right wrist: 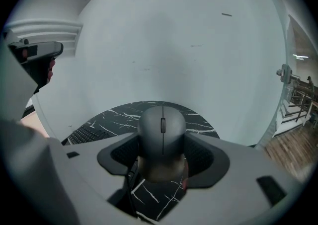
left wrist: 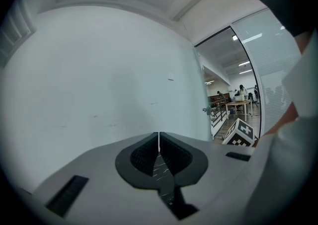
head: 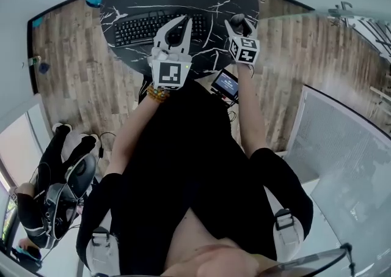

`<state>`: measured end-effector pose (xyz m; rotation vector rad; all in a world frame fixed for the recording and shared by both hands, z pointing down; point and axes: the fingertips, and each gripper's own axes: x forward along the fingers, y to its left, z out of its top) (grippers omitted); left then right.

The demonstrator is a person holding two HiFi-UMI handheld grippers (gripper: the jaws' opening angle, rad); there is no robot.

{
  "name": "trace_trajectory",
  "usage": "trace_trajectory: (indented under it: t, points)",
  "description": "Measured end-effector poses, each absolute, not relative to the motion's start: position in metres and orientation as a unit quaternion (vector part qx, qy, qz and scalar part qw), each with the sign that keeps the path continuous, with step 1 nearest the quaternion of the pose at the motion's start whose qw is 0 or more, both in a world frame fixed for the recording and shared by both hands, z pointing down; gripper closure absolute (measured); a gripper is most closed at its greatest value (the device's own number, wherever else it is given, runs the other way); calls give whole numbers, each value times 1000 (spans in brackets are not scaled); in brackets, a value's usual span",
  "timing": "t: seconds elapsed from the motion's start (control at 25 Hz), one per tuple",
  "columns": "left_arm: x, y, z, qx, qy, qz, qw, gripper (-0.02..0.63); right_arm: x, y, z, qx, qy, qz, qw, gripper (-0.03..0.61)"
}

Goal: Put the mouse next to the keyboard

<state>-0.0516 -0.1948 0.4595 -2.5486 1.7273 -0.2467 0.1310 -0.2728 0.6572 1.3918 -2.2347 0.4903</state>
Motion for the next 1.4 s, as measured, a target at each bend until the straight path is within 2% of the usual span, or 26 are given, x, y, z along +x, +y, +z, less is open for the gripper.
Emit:
trace_trajectory:
  t: [1.4]
  points:
    - [-92,-205,487,-808,579,-105,-2,594,122,-277,786,495,-747,274,347,293]
